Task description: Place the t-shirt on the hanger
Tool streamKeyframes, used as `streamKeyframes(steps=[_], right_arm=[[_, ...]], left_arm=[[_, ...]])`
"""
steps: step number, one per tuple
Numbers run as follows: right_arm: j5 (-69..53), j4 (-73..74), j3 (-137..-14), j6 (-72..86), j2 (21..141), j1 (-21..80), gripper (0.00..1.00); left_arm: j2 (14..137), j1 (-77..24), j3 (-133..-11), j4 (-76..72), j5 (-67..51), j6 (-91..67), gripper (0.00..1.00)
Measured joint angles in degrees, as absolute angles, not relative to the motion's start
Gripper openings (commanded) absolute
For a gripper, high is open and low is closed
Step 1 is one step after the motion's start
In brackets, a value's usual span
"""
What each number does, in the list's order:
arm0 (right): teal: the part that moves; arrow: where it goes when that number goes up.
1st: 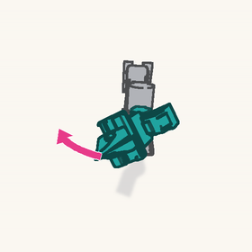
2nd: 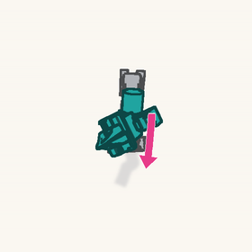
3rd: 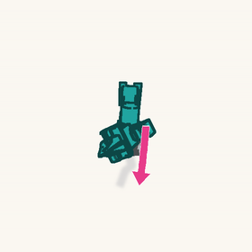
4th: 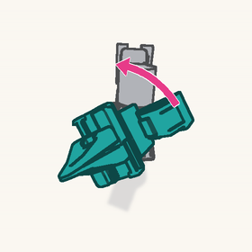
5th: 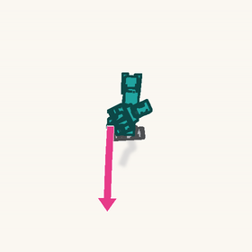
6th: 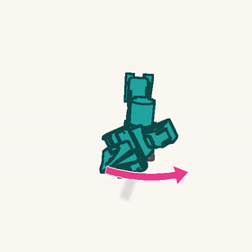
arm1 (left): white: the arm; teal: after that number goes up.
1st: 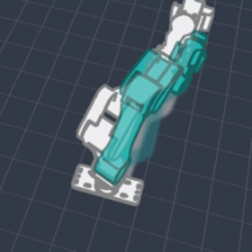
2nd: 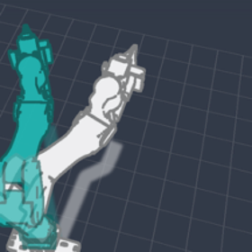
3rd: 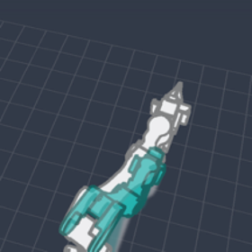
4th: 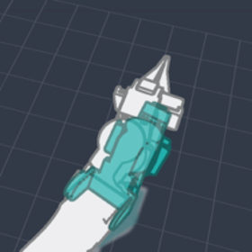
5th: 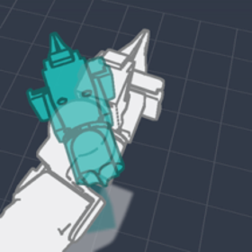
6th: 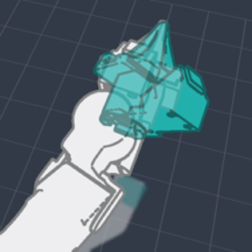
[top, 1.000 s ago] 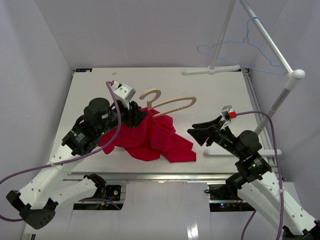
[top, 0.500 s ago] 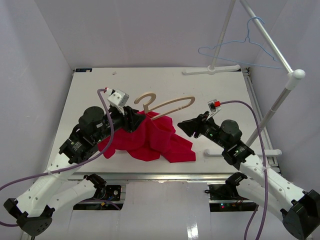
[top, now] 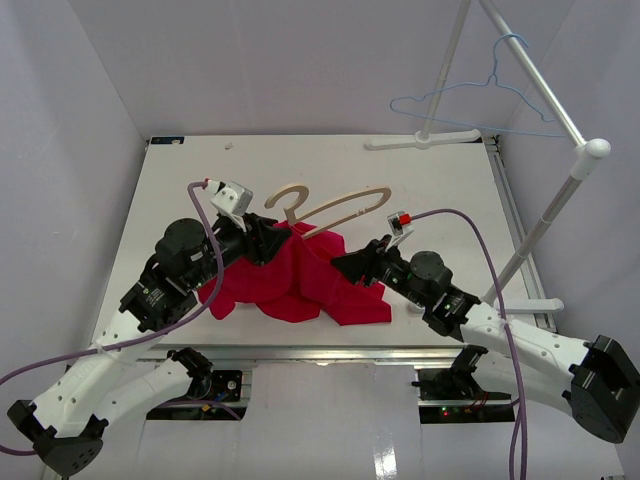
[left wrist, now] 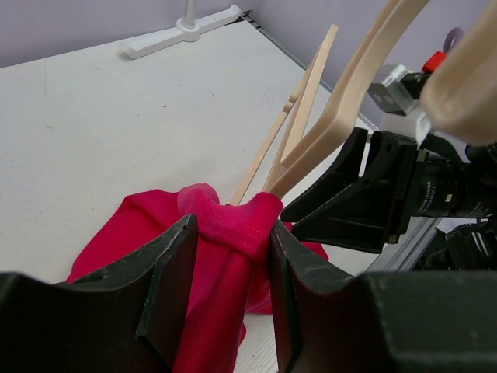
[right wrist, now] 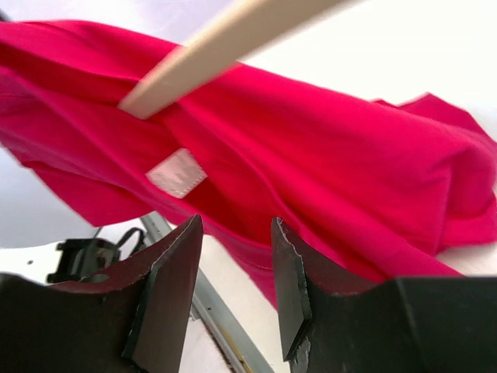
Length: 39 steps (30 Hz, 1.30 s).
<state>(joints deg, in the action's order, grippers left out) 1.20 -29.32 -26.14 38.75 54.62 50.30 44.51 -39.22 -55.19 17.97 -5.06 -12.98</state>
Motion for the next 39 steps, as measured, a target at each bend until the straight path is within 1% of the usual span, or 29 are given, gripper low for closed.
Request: streamKeyframes(steps=[11, 26, 29, 31, 33, 36, 39], right_arm=[[8.3, -30.1, -23.7, 41.4, 56.0, 50.6, 0.49], [9.4, -31.2, -23.7, 44.5, 60.1, 50.7, 0.49], [8.7, -32.1, -23.7, 45.2, 61.8, 50.7, 0.48], [8.0, -33.1, -23.8, 45.5, 63.3, 50.8, 0.44], [7.3, -34.1, -23.8, 46.0, 64.7, 50.8, 0.34], [6.1, -36.0, -23.8, 46.4, 65.9, 51.1, 0.08], [5.7, -38.2, -23.7, 46.8, 66.5, 51.1, 0.08]], left_arm=[[43.4, -39.2, -53.9, 17.1, -5.1, -13.4, 0.00], [42.6, -39.2, -52.1, 14.4, -5.4, -13.6, 0.00], [42.6, -39.2, -51.7, 13.6, -5.7, -13.6, 0.00], [42.5, -39.2, -51.1, 13.1, -5.9, -13.6, 0.00], [42.4, -39.2, -50.4, 12.4, -6.0, -13.5, 0.00], [42.3, -39.2, -49.5, 11.8, -6.1, -13.4, 0.00], [42.0, -39.2, -49.1, 11.6, -6.5, -13.1, 0.00]])
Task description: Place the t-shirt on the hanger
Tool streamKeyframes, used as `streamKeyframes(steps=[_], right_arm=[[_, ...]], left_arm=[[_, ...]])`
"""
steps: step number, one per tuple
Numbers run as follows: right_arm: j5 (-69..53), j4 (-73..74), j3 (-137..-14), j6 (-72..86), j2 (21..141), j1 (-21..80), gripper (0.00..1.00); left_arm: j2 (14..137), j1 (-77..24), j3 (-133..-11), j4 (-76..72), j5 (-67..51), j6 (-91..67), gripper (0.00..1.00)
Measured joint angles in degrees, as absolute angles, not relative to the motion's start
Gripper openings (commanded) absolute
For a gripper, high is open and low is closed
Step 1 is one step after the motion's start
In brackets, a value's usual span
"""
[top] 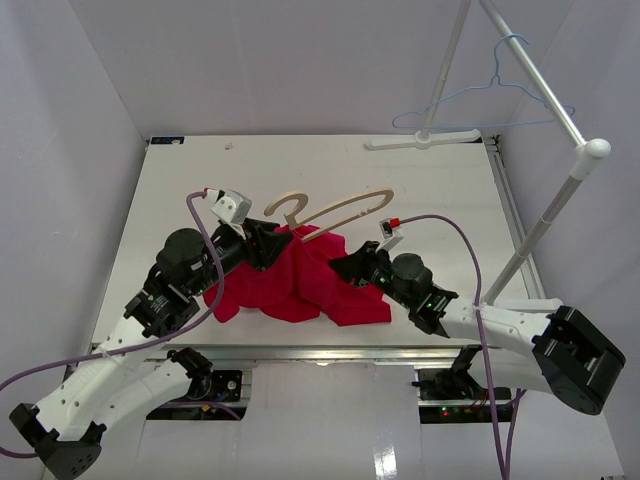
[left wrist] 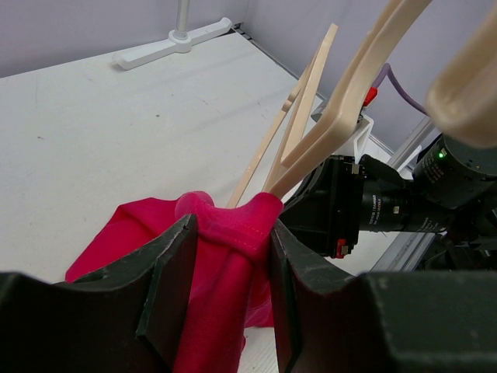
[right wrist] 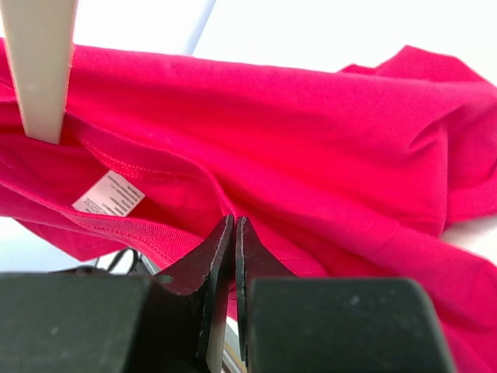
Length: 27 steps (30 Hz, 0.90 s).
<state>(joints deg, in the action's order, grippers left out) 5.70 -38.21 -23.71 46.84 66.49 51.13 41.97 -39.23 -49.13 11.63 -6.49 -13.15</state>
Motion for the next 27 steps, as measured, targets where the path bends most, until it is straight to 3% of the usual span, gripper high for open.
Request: streamKeyframes(steps=[8, 18, 27], right_arm=[[10.7, -37.8, -21.3, 45.2, 61.4, 51.2, 0.08], [25.3, -26.2, -21.2, 40.2, 46.6, 50.6, 0.08], [31.3, -19.3, -23.1, 37.3, 42.0, 48.9, 0.08]], left_arm=[[40.4, -39.2, -49.1, 12.1, -6.6, -11.9, 0.00], [38.1, -39.3, -50.8, 17.8, -10.0, -7.9, 0.00], [38.5, -39.5, -52.5, 23.4, -13.3, -4.6, 0.00]])
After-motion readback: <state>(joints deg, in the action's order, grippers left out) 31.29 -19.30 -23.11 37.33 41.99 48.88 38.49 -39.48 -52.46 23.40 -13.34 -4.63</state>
